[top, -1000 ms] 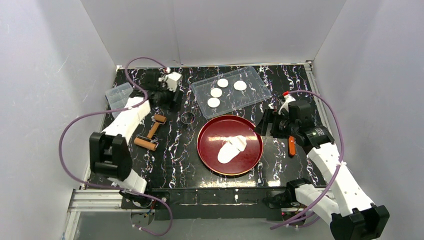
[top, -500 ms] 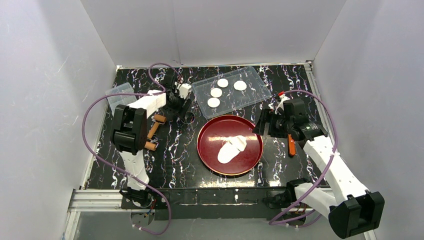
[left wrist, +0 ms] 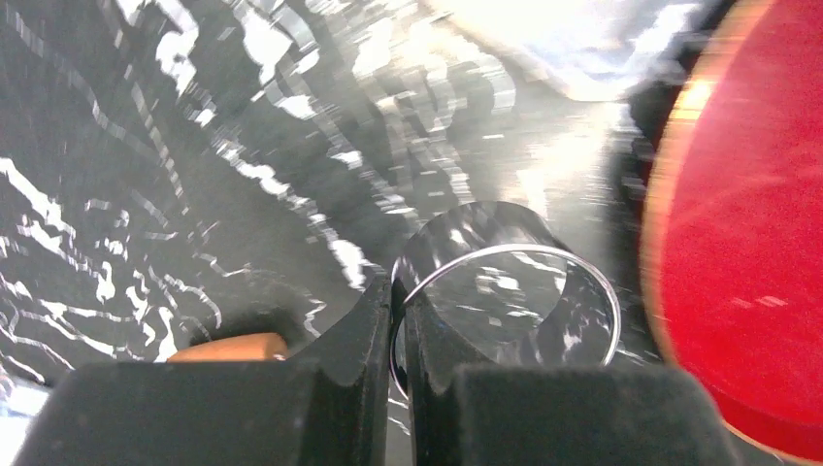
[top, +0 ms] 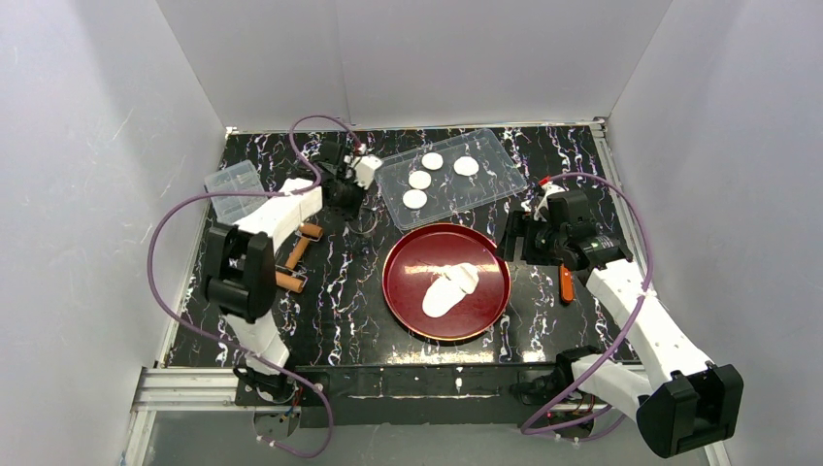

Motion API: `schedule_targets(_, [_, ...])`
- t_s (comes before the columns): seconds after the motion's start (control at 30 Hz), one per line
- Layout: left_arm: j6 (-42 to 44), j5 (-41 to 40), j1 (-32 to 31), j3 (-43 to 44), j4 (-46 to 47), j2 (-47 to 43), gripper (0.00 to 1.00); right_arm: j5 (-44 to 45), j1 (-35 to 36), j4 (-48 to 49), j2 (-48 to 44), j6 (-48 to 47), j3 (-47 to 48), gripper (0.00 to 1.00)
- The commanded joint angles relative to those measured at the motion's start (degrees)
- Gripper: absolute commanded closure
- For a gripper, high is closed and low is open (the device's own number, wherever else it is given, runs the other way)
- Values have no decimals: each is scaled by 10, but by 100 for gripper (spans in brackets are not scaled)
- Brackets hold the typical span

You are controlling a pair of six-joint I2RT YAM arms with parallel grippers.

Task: Roll out the dumpling wrappers from the dough

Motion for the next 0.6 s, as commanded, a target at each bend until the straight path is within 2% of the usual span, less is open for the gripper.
schedule_targets(0.0, [46, 80, -90, -7, -57, -98, 100, 79, -5, 36, -15, -20, -1, 9])
schedule_targets(0.13, [57, 91, -180, 19, -116, -79, 100, 105, -16, 56, -40, -21, -26, 7])
schedule_targets(0.27, [62, 85, -259, 26, -119, -50, 100, 114, -25, 75, -68, -25, -57, 7])
schedule_targets(0.4, [65, 51, -301, 24, -82, -22, 100, 121, -31, 94, -74, -35, -71, 6])
schedule_targets(0.57, [61, 45, -334, 37, -67, 4, 100, 136, -36, 96, -65, -39, -73, 6])
